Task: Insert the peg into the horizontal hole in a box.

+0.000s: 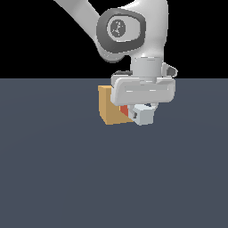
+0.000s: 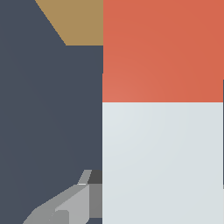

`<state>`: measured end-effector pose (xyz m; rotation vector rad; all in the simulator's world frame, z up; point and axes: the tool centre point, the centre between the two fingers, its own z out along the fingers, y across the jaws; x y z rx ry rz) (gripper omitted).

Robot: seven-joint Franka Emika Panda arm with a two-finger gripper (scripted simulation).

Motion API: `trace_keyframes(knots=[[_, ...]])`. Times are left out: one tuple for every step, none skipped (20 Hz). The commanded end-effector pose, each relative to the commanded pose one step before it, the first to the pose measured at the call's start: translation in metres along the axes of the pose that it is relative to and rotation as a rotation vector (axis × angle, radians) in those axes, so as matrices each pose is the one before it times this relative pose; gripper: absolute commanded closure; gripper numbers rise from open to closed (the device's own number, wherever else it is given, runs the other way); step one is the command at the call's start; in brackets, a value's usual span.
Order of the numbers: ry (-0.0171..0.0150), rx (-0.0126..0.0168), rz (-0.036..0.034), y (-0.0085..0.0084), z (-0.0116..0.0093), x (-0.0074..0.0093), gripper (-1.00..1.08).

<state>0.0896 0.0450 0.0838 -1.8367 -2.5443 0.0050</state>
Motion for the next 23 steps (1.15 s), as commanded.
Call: trace_keyframes(knots=[[-0.00195, -0.00786, -0.00141, 0.00248, -0.005, -0.00055, 1.08], [0.0, 0.0, 0.0, 0.0, 0.0, 0.0, 1.08], [0.0, 0.0, 0.0, 0.0, 0.0, 0.0, 1.08], [0.00097, 0.00413, 0.00033, -0.0013, 0.00249, 0.00024, 1.08], [0.0, 0.0, 0.0, -0.00002, 0.0, 0.00042, 1.08], [0.0, 0.0, 0.0, -0.00005, 0.00001, 0.00126, 1.08], [0.0, 0.0, 0.0, -0.00007, 0.00002, 0.00214, 1.08], [0.0, 0.0, 0.0, -0.00009, 0.00002, 0.00307, 1.08], [-0.00009, -0.00047, -0.0001, -0.00013, -0.00031, 0.0041, 1.08], [0.0, 0.0, 0.0, -0.0001, 0.00003, 0.00496, 1.08], [-0.00013, -0.00067, -0.00012, -0.00013, -0.00044, 0.00599, 1.08], [0.0, 0.0, 0.0, -0.00006, 0.00004, 0.00681, 1.08], [-0.00014, -0.00067, -0.0001, -0.00007, -0.00043, 0.00779, 1.08], [-0.0001, -0.00047, -0.00006, -0.00001, -0.00029, 0.00837, 1.08], [0.0, 0.0, 0.0, 0.00005, 0.00005, 0.0078, 1.08], [-0.00014, -0.00067, -0.00006, 0.00002, -0.00044, 0.00702, 1.08], [0.0, 0.0, 0.0, 0.00008, 0.00003, 0.00602, 1.08], [-0.0001, -0.00048, -0.00003, 0.00004, -0.00031, 0.00511, 1.08], [0.0, 0.0, 0.0, 0.00007, 0.00002, 0.00415, 1.08], [-0.0001, -0.00048, -0.00002, 0.00001, -0.00032, 0.00325, 1.08], [0.0, 0.0, 0.0, 0.00004, 0.00001, 0.0023, 1.08], [0.0, 0.0, 0.0, 0.00002, 0.00001, 0.00138, 1.08], [0.0, 0.0, 0.0, 0.00001, 0.0, 0.00046, 1.08]])
